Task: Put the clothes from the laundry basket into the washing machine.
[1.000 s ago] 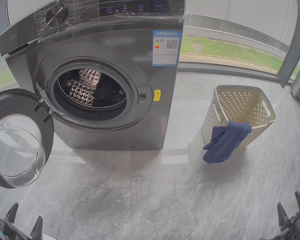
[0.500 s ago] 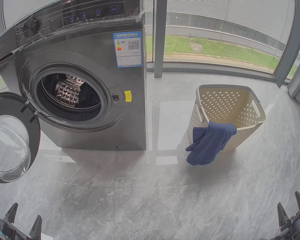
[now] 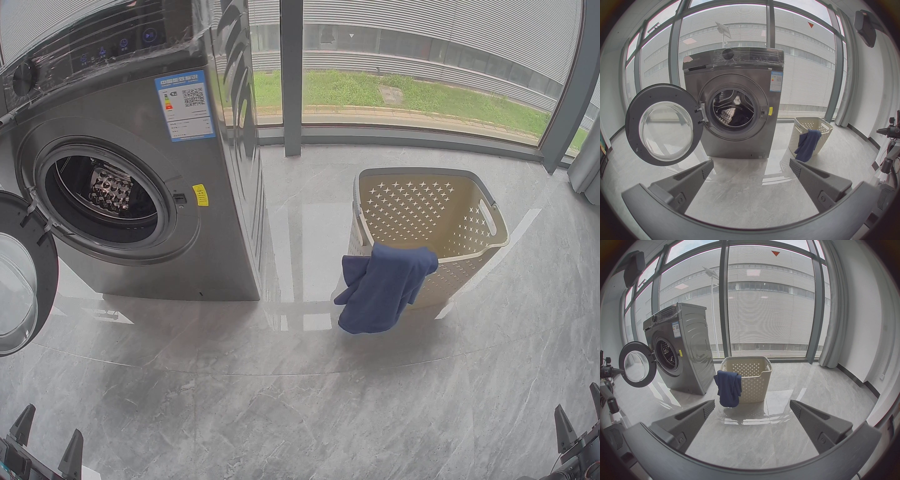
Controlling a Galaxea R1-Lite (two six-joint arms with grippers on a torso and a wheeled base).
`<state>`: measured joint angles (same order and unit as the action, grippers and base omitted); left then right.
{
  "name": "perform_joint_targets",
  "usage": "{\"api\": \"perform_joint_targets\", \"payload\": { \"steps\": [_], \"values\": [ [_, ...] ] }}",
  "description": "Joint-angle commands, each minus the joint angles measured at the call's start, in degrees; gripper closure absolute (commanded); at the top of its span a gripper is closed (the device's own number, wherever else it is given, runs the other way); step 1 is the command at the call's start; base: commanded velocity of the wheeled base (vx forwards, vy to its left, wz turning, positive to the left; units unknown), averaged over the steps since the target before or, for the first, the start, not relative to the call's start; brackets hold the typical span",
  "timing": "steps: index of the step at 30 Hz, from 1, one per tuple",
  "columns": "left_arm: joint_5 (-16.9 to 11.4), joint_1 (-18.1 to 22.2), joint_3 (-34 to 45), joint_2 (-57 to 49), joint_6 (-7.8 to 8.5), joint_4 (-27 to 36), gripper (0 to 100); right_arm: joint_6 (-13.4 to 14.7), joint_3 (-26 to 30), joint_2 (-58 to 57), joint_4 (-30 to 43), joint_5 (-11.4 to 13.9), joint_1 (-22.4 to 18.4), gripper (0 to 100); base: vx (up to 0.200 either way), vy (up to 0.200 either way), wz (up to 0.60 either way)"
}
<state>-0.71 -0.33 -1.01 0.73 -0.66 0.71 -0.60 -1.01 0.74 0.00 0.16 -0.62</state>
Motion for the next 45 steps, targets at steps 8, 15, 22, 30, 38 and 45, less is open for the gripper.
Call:
{"api": "perform_joint_targets", "payload": {
  "steps": [8, 15, 22, 30, 38, 45],
  "values": [
    [-0.08, -0.02, 0.84, -0.73, -0.13, 0.08, 0, -0.02, 1.01, -0.74, 0.00, 0.02, 0.01, 0, 0.075, 0.000, 0.00],
    [0.00, -0.11, 0.92, -0.73, -0.04, 0.00, 0, -0.02, 1.01, -0.74, 0.00, 0.02, 0.01, 0, 0.171, 0.000, 0.00],
    [0.00, 0.07, 1.01, -0.73, -0.13, -0.27, 0, -0.02, 1.01, -0.74, 0.00, 0.02, 0.01, 0, 0.000, -0.057, 0.00],
    [0.09, -0.02, 0.92, -0.73, -0.48, -0.18, 0, -0.02, 1.01, -0.74, 0.00, 0.02, 0.01, 0, 0.000, -0.200, 0.00],
    [0.18, -0.02, 0.92, -0.73, -0.66, -0.27, 0, -0.02, 1.01, -0.74, 0.00, 0.02, 0.01, 0, 0.000, -0.125, 0.00],
    [0.09, -0.02, 0.92, -0.73, -0.31, -0.18, 0, -0.02, 1.01, -0.74, 0.00, 0.02, 0.01, 0, 0.000, 0.000, 0.00]
  ]
}}
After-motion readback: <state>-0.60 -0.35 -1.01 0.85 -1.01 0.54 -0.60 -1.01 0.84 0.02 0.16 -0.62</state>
